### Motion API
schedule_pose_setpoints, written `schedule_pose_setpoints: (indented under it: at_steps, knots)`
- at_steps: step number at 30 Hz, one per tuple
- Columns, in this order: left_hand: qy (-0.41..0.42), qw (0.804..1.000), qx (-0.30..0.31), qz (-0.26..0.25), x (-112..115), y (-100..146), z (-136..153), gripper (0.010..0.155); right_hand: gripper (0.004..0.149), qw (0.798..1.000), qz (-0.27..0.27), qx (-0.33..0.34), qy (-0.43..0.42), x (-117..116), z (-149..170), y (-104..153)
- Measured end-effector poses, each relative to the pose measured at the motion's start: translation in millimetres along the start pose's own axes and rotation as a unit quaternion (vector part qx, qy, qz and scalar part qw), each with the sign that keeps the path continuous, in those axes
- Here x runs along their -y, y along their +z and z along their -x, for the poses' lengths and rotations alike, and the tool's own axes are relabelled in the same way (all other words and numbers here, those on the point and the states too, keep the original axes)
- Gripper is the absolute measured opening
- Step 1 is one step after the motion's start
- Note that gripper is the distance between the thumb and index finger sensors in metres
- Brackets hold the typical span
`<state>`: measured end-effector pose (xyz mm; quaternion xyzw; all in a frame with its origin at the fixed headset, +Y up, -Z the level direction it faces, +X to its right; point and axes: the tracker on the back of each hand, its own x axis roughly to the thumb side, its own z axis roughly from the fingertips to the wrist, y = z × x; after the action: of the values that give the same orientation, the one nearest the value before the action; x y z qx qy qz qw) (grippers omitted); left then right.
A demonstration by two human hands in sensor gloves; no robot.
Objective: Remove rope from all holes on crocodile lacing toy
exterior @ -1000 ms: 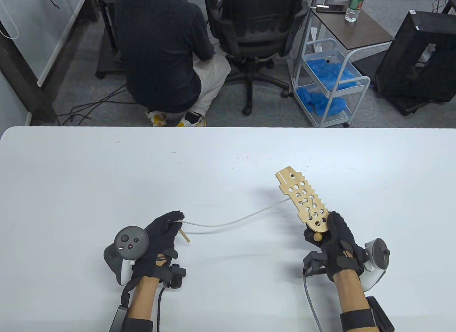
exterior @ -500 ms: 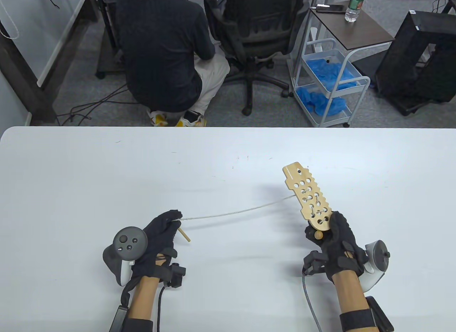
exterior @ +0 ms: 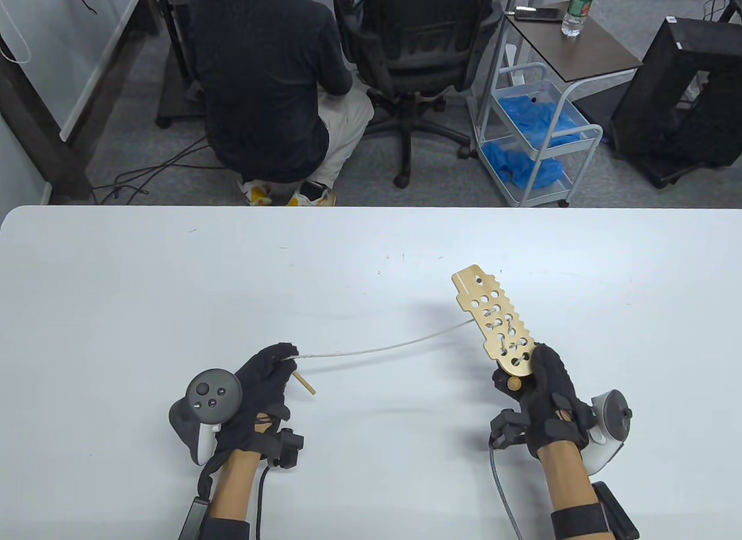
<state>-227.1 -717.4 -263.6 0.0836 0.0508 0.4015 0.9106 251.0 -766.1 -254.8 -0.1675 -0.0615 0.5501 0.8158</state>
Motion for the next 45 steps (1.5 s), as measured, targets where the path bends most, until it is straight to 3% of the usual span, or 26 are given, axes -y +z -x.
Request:
schedule_pose_setpoints:
  at_steps: [13, 26, 38, 45]
  knots:
    - [0.006, 1.0, 0.012, 0.004, 2, 1, -4, 0.041, 0.049, 1.0, -0.016, 0.001, 0.008, -6, 2, 0]
    - [0.031, 0.998, 0.05, 0.028, 13, 7, -18, 0.041, 0.049, 0.988, -0.138, 0.023, 0.065, -39, 2, 10]
    - [0.214, 0.97, 0.027, 0.109, 31, 19, -28, 0.042, 0.049, 0.947, -0.306, 0.05, 0.083, -83, 16, 30]
    - [0.293, 0.943, 0.025, 0.154, 39, 21, -30, 0.042, 0.048, 0.927, -0.358, 0.058, 0.097, -95, 20, 38]
